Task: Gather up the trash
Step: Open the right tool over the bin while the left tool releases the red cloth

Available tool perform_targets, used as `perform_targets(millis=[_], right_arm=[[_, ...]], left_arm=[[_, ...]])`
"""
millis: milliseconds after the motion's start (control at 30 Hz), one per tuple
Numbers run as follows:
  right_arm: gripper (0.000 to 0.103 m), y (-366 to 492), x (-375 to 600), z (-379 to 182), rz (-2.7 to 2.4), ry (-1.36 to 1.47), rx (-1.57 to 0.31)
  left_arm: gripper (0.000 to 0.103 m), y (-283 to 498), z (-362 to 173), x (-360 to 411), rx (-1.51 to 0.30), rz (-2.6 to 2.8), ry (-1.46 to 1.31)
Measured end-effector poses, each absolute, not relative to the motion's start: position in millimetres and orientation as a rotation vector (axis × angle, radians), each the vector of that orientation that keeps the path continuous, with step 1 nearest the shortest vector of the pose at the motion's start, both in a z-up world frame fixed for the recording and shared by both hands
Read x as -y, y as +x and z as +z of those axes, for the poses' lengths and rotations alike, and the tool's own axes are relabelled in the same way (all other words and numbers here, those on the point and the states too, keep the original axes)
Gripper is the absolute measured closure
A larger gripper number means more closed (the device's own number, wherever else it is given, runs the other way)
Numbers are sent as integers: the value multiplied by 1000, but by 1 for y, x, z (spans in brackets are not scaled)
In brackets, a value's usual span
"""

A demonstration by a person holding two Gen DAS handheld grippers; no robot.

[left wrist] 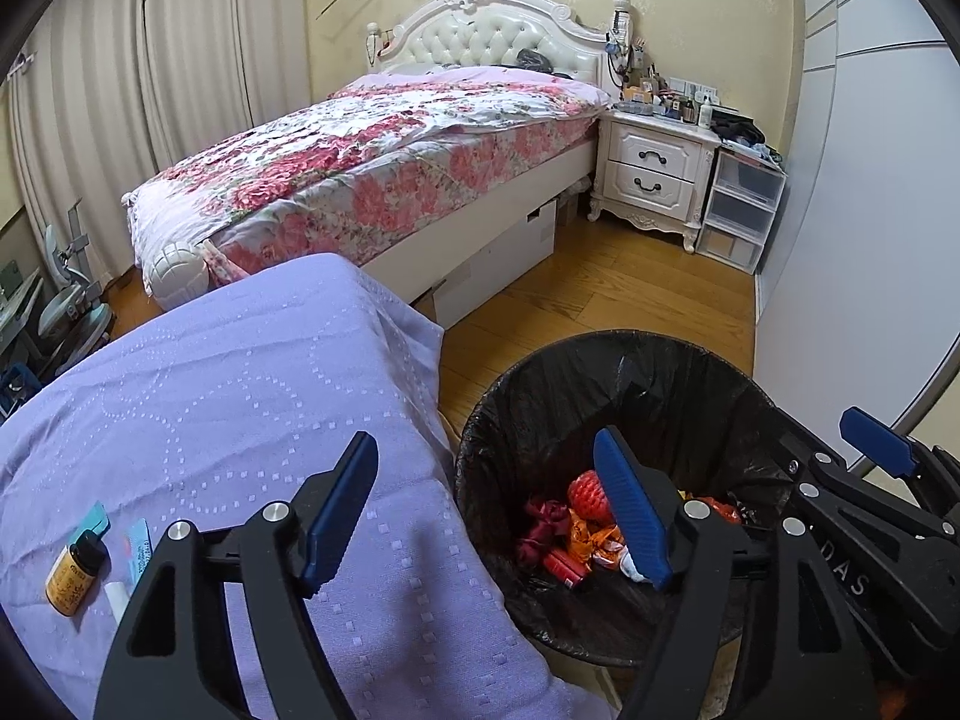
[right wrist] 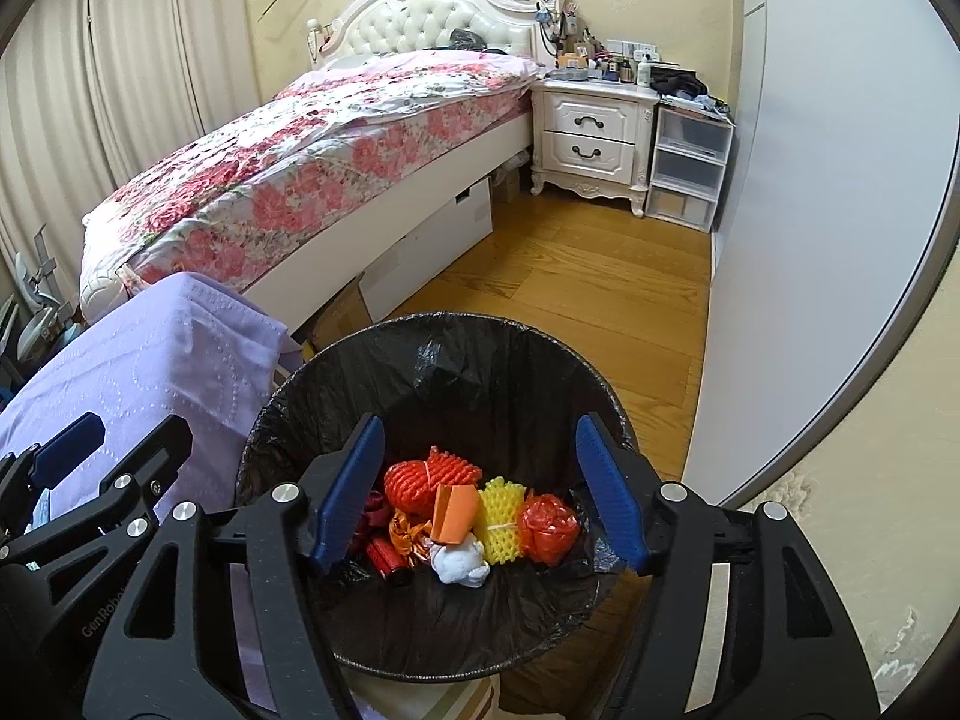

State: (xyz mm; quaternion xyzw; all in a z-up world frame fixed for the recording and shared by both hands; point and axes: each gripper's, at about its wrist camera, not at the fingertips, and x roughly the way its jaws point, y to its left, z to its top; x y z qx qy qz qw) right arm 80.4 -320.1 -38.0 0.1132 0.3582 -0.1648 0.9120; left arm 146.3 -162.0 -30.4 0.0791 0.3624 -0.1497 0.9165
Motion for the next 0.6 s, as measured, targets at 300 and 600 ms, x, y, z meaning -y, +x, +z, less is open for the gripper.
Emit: perform_targets(millis=[300,600], right_arm=[[33,72,315,-33,-338,223,-732],[33,63,298,-32,-300,206,-744]], left_arm=[[29,139,-23,153,-728,-296,158],[28,126,-19,117,-724,-238,161]])
